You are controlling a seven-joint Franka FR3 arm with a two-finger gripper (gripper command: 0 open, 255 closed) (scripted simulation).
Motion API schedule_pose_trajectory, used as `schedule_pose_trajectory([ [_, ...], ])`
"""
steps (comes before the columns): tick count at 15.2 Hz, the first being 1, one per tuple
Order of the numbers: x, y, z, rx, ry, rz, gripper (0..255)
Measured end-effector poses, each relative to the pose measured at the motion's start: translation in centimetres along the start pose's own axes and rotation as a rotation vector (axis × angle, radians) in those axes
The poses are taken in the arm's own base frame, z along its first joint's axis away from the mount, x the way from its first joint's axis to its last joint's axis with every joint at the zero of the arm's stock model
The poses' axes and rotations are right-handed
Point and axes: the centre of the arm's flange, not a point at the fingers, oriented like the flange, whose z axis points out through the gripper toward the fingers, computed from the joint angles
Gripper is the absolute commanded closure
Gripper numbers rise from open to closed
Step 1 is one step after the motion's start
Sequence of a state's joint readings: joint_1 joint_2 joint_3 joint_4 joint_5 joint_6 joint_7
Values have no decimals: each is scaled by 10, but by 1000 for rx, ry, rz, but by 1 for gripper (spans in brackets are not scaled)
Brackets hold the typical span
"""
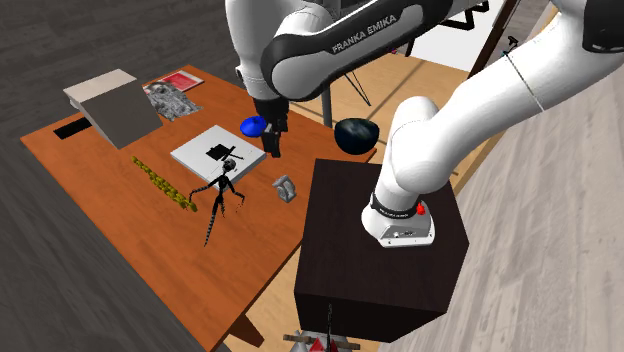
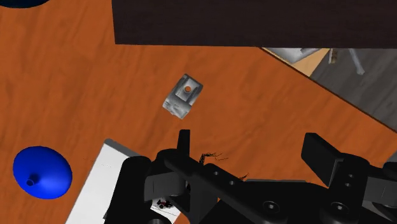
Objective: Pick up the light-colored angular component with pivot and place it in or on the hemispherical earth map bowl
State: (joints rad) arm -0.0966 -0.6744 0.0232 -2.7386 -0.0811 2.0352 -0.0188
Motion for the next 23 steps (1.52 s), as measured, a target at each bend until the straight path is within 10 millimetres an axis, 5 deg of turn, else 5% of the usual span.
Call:
schedule_pose_trajectory([
  [17, 32, 61, 212, -7, 88, 246, 0],
  [23, 41, 68, 255, -5, 101, 273, 0],
])
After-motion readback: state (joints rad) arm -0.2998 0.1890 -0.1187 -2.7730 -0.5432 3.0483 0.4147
